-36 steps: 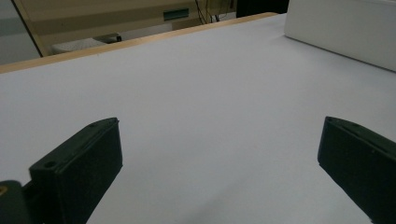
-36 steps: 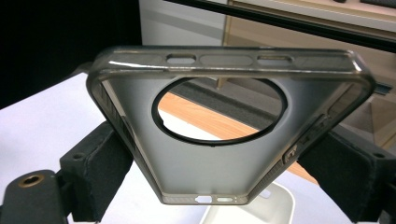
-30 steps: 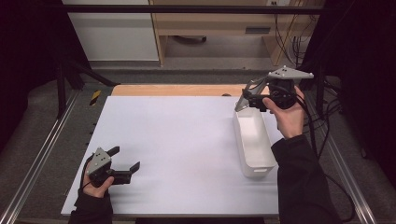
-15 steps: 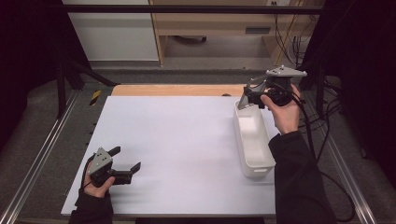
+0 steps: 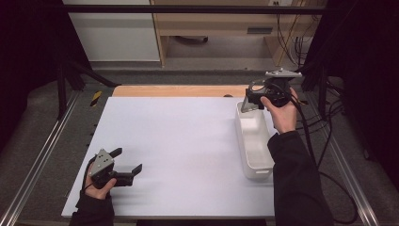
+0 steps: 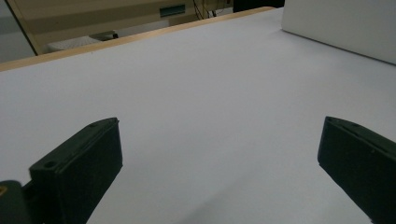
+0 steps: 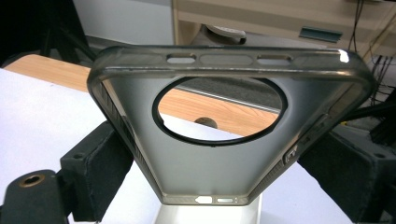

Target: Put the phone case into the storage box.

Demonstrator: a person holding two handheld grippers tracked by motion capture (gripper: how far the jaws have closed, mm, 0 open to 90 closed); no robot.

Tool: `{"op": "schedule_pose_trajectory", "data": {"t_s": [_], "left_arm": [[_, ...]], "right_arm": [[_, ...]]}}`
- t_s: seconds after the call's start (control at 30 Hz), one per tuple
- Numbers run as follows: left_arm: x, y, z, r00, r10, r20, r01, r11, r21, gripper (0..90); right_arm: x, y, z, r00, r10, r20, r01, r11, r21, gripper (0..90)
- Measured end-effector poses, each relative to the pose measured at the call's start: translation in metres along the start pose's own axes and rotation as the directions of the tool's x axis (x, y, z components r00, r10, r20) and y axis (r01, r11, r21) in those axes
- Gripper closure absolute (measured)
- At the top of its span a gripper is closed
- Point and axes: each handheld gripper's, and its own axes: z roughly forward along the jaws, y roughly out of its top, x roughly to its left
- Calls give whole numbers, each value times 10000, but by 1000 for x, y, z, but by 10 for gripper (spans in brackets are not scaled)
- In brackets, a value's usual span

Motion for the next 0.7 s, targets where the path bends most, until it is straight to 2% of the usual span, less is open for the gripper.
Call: {"op": "schedule_pose_trajectory", "data": {"t_s": [0.7], "left_arm": [[-1,-1,2,9999,99,57,-100,9999,74,0]], "right_arm": [[-3,-15,38,9955,598,733,-652,9952,729,114]]}}
